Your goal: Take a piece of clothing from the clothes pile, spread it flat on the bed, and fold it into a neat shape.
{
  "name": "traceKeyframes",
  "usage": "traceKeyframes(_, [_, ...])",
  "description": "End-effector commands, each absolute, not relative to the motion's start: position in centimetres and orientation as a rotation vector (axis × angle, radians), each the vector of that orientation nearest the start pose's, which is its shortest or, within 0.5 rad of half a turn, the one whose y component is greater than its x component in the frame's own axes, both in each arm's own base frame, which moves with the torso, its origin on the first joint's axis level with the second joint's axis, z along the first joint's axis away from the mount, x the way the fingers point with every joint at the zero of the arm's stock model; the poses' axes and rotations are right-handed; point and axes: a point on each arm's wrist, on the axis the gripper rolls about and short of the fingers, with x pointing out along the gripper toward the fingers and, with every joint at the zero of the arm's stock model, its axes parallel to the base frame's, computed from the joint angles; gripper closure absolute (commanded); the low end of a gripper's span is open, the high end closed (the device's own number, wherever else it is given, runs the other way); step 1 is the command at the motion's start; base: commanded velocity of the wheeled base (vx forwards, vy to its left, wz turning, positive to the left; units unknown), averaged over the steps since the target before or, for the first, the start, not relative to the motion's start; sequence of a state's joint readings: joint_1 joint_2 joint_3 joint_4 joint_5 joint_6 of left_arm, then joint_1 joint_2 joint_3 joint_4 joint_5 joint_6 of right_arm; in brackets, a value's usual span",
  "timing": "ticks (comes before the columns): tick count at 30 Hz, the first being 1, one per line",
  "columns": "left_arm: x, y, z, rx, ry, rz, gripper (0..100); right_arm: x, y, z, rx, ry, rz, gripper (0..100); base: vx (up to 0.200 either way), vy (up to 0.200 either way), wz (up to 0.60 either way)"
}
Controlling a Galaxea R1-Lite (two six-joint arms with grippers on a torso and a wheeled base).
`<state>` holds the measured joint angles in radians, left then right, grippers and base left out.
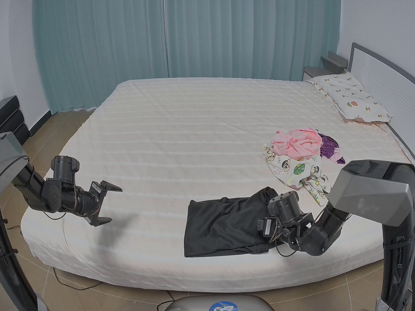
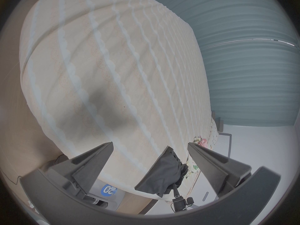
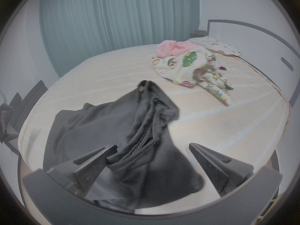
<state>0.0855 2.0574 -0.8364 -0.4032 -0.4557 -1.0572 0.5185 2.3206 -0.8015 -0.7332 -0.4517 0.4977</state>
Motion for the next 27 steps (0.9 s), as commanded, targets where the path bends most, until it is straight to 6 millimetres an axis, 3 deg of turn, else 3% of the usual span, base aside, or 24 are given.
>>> traceKeyframes(1, [33.9, 1.9, 5.2, -1.206, 0.921, 0.107, 0, 30.7, 14.8, -1.2, 0.118, 0.703, -0.144, 0, 0.000, 0.000, 0.00])
traceKeyframes(14, [33.9, 1.9, 5.2, -1.206, 0.923, 0.108, 0, 28.0, 9.2, -1.1, 0.161, 0.800, -0.231, 0, 0.000, 0.000, 0.00])
traceKeyframes(20, [33.9, 1.9, 5.2, -1.206, 0.924, 0.107, 0, 28.4, 9.2, 0.3, 0.338, 0.761, -0.091, 0, 0.000, 0.000, 0.00])
traceKeyframes(27, [33.9, 1.9, 5.1, -1.206, 0.925, 0.108, 0, 29.7, 9.3, -1.2, 0.434, 0.781, 0.042, 0, 0.000, 0.000, 0.00])
